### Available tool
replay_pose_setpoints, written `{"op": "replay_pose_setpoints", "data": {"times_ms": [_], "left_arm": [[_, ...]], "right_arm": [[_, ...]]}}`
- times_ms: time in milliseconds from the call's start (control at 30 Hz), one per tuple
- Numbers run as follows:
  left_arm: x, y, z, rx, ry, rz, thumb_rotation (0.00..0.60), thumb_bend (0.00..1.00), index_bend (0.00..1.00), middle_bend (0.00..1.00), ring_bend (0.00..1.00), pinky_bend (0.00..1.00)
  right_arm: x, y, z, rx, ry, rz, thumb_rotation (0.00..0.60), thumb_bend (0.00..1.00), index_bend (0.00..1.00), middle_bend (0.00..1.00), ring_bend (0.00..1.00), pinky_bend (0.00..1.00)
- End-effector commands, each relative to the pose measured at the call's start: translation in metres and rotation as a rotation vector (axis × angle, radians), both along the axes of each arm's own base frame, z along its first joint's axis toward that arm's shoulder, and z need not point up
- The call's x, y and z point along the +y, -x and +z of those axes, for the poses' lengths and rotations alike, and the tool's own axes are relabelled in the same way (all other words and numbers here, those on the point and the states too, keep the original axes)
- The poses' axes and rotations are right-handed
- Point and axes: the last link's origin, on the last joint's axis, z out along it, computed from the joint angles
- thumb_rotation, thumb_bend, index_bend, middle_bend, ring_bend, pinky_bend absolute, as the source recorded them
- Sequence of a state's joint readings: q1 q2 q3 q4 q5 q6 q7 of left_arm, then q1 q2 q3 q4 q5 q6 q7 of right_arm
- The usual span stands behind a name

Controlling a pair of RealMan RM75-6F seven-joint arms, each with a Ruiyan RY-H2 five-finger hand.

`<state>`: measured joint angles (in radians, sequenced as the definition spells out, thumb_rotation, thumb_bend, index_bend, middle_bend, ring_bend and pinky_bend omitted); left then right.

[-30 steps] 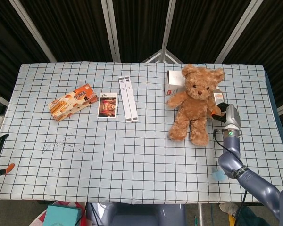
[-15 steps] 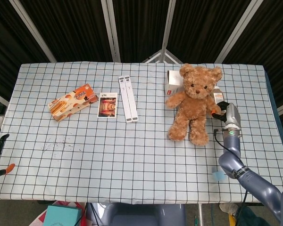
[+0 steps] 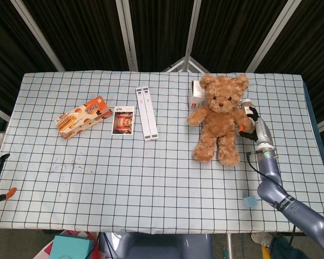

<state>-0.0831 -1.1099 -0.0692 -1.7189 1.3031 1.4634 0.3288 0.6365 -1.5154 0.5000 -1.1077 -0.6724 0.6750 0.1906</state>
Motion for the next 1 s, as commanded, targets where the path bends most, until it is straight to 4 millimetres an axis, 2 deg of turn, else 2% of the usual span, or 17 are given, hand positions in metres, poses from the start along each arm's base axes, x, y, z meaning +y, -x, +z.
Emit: {"op": "replay_pose_setpoints", "data": {"times_ms": [33,167,300,467,567,733,800,900,1000], "left_arm": [[0.0,0.0,0.0,-0.002,0.0,-0.001,0.6,0.24,0.14,0.0,0.0,0.03],[-0.001,-0.001,0.001,-0.006,0.003,-0.005,0.6,0.24,0.14,0.0,0.0,0.03],[-0.002,-0.001,0.002,-0.013,0.005,-0.011,0.6,0.24,0.14,0.0,0.0,0.03],[-0.004,-0.003,0.001,-0.021,0.016,-0.026,0.6,0.24,0.14,0.0,0.0,0.03],[-0.005,-0.004,0.001,-0.026,0.023,-0.036,0.6,0.24,0.14,0.0,0.0,0.03],[-0.008,-0.006,0.002,-0.035,0.027,-0.047,0.6,0.24,0.14,0.0,0.0,0.03],[-0.01,-0.006,0.002,-0.037,0.033,-0.051,0.6,0.24,0.14,0.0,0.0,0.03],[-0.011,-0.006,0.002,-0.041,0.042,-0.06,0.6,0.24,0.14,0.0,0.0,0.03],[-0.012,-0.007,0.003,-0.045,0.044,-0.065,0.6,0.24,0.14,0.0,0.0,0.03]], "right_arm": [[0.01,0.006,0.016,-0.03,0.018,0.029,0.6,0.56,0.02,0.2,0.05,0.0],[0.024,0.017,0.037,-0.036,0.057,0.038,0.6,0.56,0.01,0.2,0.05,0.0],[0.05,0.031,0.061,-0.03,0.083,0.041,0.6,0.56,0.01,0.2,0.05,0.0],[0.097,0.037,0.087,-0.12,0.102,0.08,0.6,0.56,0.01,0.2,0.05,0.0],[0.139,0.041,0.095,-0.107,0.057,0.139,0.6,0.56,0.01,0.2,0.05,0.0],[0.21,0.063,0.101,0.196,-0.098,0.271,0.6,0.56,0.02,0.2,0.05,0.0],[0.23,0.072,0.103,0.34,-0.131,0.296,0.6,0.56,0.02,0.2,0.05,0.0],[0.248,0.079,0.105,0.541,-0.1,0.299,0.6,0.55,0.02,0.18,0.05,0.0],[0.256,0.078,0.104,0.666,-0.024,0.295,0.6,0.49,0.01,0.16,0.05,0.0]]}}
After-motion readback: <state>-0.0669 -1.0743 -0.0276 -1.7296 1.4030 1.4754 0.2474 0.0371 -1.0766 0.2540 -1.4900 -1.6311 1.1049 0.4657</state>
